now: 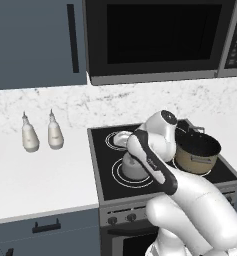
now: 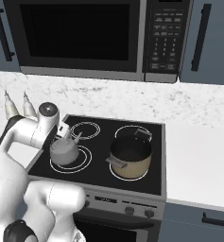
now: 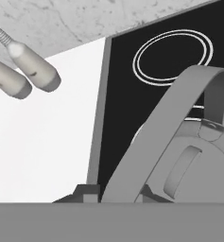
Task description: Pick the kettle from the counter and place it on a stove burner. Then turn the burner on.
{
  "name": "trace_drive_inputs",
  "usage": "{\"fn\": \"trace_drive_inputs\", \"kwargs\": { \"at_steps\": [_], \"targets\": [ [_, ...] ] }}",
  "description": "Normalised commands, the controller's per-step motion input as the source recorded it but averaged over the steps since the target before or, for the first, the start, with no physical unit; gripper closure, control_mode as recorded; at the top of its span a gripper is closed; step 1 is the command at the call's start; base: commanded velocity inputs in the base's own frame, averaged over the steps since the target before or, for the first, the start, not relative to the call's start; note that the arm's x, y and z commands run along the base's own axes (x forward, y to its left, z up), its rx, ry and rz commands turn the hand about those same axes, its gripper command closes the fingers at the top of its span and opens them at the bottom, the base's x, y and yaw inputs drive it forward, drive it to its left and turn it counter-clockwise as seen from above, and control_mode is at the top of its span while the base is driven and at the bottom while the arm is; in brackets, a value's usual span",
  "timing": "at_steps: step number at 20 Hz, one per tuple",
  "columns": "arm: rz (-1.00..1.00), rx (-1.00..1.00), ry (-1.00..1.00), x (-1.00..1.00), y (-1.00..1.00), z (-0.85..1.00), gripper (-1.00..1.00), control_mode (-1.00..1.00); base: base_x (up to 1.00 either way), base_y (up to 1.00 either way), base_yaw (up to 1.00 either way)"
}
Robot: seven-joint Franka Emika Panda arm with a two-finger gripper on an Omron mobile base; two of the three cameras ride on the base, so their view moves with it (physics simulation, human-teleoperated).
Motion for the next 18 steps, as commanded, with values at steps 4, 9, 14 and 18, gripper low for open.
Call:
{"fn": "trace_drive_inputs", "kwargs": {
  "at_steps": [4, 9, 14, 18],
  "targets": [
    [0.00, 0.00, 0.00, 0.26, 0.00, -0.43, 1.00, -1.00, 0.00, 0.00, 0.00],
    [0.00, 0.00, 0.00, 0.22, 0.00, -0.39, 1.00, -1.00, 0.00, 0.00, 0.00],
    [0.00, 0.00, 0.00, 0.26, 0.00, -0.33, 1.00, -1.00, 0.00, 0.00, 0.00],
    [0.00, 0.00, 0.00, 0.20, 0.00, -0.26, 1.00, -1.00, 0.00, 0.00, 0.00]
  ]
}}
